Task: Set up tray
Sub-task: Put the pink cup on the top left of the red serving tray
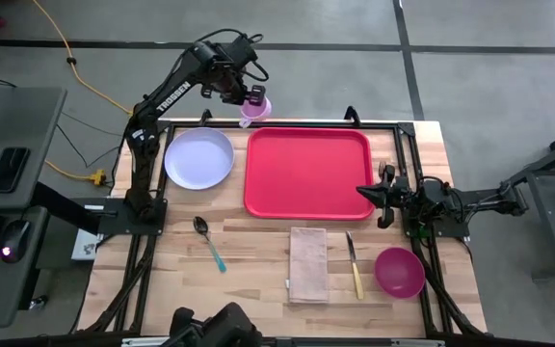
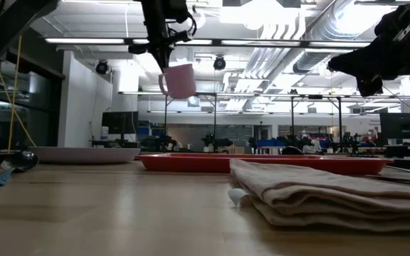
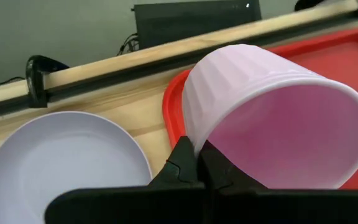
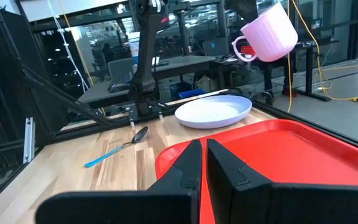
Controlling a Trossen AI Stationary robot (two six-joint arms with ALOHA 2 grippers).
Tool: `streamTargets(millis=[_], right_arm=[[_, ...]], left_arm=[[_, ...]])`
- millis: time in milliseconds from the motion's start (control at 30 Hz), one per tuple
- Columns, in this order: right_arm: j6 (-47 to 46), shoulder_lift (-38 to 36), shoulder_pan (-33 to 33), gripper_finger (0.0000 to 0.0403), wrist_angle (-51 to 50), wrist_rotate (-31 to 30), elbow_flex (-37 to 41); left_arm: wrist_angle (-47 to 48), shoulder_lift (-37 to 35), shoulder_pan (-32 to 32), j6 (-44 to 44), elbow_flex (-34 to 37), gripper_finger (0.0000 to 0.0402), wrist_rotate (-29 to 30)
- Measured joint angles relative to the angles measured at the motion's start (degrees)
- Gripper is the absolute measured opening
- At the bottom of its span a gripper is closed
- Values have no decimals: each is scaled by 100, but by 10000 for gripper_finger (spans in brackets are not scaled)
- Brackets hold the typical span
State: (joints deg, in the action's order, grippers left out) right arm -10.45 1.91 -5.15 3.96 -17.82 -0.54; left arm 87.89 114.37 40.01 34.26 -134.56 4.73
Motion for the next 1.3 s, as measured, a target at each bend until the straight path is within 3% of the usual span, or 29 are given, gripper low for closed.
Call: streamTargets(millis=[633, 1300], right_arm=[[43, 0, 0, 0, 7, -97, 2], [47, 0, 1, 0, -21, -80, 1]], left_arm=[[-2, 965, 11, -620, 7, 12, 37], [-71, 1036, 13, -745, 7, 12, -11]])
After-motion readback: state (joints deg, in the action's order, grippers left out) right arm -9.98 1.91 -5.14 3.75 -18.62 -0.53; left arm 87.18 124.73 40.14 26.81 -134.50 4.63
